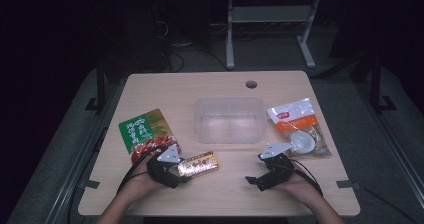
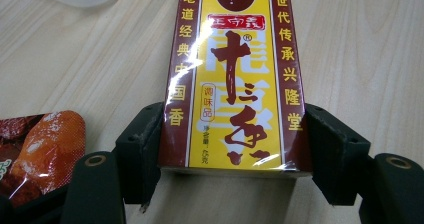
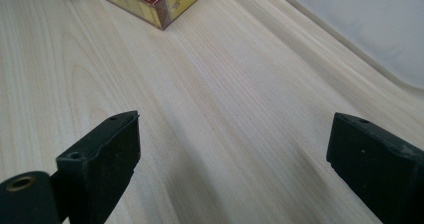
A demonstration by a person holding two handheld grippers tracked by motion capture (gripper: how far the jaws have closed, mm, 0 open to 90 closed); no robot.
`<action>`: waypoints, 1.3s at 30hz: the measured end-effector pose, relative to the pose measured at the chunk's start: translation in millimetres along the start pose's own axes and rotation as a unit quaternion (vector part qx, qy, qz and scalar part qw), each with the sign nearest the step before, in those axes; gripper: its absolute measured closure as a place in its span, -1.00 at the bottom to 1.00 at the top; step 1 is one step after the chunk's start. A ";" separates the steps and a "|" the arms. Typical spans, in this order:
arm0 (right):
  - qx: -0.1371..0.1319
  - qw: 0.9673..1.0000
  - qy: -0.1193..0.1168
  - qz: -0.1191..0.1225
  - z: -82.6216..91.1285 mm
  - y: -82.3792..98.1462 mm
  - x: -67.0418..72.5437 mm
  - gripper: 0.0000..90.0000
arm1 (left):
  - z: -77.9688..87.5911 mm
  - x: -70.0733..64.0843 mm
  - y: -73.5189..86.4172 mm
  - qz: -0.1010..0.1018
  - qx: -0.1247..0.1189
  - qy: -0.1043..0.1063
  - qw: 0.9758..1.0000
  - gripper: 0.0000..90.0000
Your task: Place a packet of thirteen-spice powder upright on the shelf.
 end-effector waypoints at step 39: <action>-0.065 0.986 -0.134 0.070 10.9 -29.2 23.1 -0.75 | 32.1 -18.1 -28.4 0.002 -0.112 0.050 0.992 -0.29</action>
Point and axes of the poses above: each handheld gripper's, and its own axes: z roughly backward along the jaws, y roughly out of its underside, x roughly to its left, the point moved 3 cm from there along -z, roughly forward along the jaws, and after that the axes turned 5 degrees about -x, right-handed, at the moved point
